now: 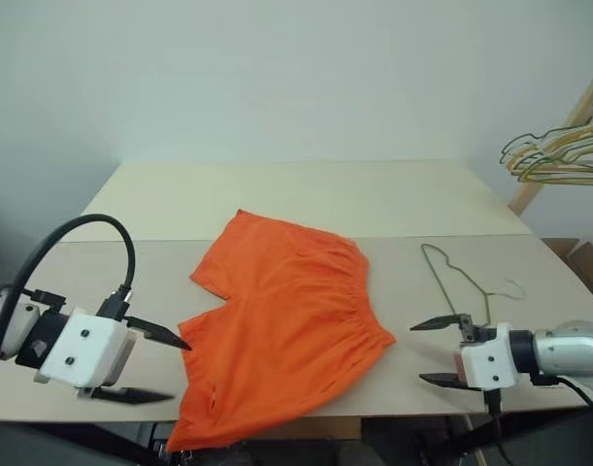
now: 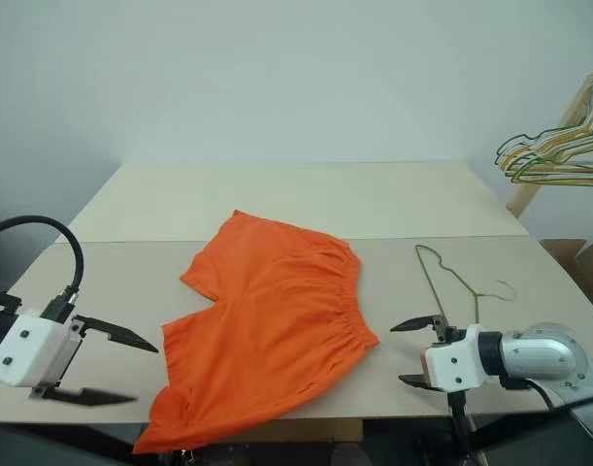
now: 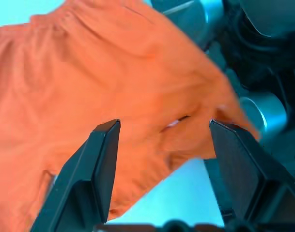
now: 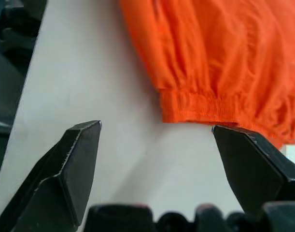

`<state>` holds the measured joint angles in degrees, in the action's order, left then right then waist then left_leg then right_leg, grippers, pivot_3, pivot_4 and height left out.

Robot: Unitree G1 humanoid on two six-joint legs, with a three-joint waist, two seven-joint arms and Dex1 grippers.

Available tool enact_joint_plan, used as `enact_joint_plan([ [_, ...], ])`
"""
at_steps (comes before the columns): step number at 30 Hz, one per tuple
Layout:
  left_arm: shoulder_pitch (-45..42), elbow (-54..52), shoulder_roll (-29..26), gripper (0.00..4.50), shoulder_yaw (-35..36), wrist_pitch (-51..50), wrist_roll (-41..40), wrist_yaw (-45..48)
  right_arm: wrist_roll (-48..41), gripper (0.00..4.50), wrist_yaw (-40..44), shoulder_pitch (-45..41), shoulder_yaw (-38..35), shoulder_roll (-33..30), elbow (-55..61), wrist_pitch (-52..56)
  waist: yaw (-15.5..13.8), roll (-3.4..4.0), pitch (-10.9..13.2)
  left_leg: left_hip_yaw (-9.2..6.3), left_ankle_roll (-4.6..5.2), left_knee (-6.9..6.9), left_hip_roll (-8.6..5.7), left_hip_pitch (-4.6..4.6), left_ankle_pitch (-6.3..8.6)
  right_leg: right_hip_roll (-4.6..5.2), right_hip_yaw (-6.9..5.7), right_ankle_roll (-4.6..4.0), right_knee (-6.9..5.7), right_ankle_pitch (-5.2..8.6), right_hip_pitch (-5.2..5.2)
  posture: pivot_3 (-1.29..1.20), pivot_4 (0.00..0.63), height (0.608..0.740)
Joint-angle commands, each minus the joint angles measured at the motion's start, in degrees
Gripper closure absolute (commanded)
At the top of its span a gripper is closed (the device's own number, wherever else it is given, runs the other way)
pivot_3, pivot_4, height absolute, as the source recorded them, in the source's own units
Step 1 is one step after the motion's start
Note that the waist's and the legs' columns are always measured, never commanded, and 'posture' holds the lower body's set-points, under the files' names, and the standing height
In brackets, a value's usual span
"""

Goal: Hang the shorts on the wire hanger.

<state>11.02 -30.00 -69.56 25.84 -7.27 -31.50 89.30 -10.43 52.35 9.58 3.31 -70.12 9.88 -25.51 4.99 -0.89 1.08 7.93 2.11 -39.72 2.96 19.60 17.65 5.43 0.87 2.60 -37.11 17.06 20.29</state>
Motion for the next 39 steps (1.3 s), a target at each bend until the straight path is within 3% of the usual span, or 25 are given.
enact_joint_plan([
  [1,-13.16,4.88,2.87,1.31,-3.63,-9.16,-7.06,-11.56,-14.07,0.22,-13.35,7.79,-17.75,4.81,10.26,33.47,-1.26,-0.13,-0.06,-0.13,-0.02,-0.01,0.03,0.11,-0.01,-0.07,-0.07,0.00,-0.01,0.00,0.07,-0.09,0.000,0.740],
  [4,-20.23,3.10,8.15,1.31,-9.87,-15.79,-7.88,-21.30,-17.46,0.22,-24.38,5.99,-21.30,7.75,14.79,58.64,-1.84,-0.06,-0.13,-0.14,0.01,-0.05,-0.04,0.16,0.01,-0.01,0.00,0.06,0.02,-0.05,0.05,-0.10,0.000,0.740],
  [7,-24.42,0.65,12.81,1.31,-15.02,-20.55,-9.90,-26.05,-19.23,0.22,-34.37,-1.39,-21.75,12.81,14.97,78.54,-1.80,-0.23,-0.19,-0.15,-0.03,-0.03,-0.02,0.25,-0.01,-0.08,0.03,0.02,0.03,-0.08,0.14,-0.12,0.000,0.740],
  [13,-29.37,0.90,19.03,1.31,-21.77,-22.71,-9.24,-28.46,-16.46,0.22,-40.96,-12.61,-17.99,19.10,9.57,98.61,-0.85,-0.14,-0.22,-0.04,-0.45,-0.02,-0.20,0.91,-0.28,-0.19,0.18,0.00,0.02,-0.09,0.87,-0.14,0.000,0.740],
  [18,-30.65,2.41,21.23,1.31,-24.11,-21.48,-6.99,-28.22,-12.98,0.22,-41.42,-18.06,-13.99,22.45,-0.88,101.27,-0.56,-0.15,-0.22,-0.02,-0.41,-0.07,-0.22,0.91,-0.26,-0.25,0.26,0.04,0.04,-0.11,0.86,-0.14,0.000,0.740],
  [21,-30.71,2.62,21.90,1.31,-24.15,-21.60,-6.58,-28.34,-12.80,0.77,-39.43,-19.90,-13.84,22.89,-6.04,102.19,-0.17,-0.31,-0.28,-0.01,-0.25,-0.09,-0.23,0.86,-0.18,-0.25,0.28,0.10,0.07,-0.14,0.78,-0.14,0.000,0.740],
  [32,-28.74,0.68,22.28,1.31,-23.61,-22.16,-6.63,-29.15,-13.23,4.45,-35.99,-20.09,-17.74,24.96,-6.55,105.30,-0.13,-0.42,-0.34,-0.07,-0.32,-0.10,-0.21,0.92,-0.22,-0.22,0.20,0.13,0.11,-0.15,0.77,-0.14,0.000,0.740],
  [36,-29.66,1.16,23.13,1.31,-24.01,-22.04,-6.06,-30.41,-10.68,4.45,-36.92,-18.64,-17.31,24.63,-2.76,100.25,-0.08,-0.42,-0.34,-0.07,-0.32,-0.09,-0.20,0.92,-0.22,-0.24,0.20,0.12,0.10,-0.14,0.77,-0.14,0.000,0.740],
  [39,-32.24,2.78,26.20,1.31,-24.41,-22.53,-4.89,-35.02,-1.00,4.45,-40.89,-15.58,-12.37,21.59,5.00,84.20,-0.22,-0.33,-0.31,-0.08,-0.32,-0.09,-0.22,0.95,-0.21,-0.22,0.19,0.13,0.11,-0.14,0.79,-0.14,0.000,0.740],
])
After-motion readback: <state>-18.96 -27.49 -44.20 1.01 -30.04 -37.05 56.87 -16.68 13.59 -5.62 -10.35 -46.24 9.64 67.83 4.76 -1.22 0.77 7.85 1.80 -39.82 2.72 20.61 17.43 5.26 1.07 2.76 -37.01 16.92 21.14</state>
